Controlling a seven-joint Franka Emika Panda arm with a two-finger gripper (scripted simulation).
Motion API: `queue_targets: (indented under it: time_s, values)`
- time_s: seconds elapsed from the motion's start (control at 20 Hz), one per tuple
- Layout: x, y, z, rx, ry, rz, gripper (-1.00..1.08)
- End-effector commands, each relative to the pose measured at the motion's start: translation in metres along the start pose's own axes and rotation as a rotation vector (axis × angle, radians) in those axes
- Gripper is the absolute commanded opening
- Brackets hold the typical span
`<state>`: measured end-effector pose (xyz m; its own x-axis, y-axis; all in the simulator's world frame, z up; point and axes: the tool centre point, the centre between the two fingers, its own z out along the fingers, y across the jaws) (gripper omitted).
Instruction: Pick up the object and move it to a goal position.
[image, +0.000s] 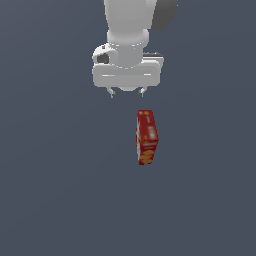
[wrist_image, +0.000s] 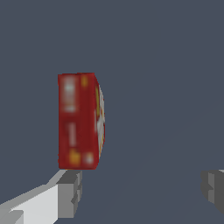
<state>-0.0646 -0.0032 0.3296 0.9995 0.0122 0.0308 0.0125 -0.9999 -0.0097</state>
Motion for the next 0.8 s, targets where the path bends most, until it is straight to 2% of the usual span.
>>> queue_targets:
  time_s: [0.0, 0.4, 0.75]
  values:
    - [0.000, 0.000, 0.000, 0.000, 0.000, 0.000, 1.00]
    - [0.002, 0.022, 0.011, -0.026, -0.005, 0.013, 1.00]
    - [0.002, 0.022, 0.012, -0.027, -0.005, 0.014, 1.00]
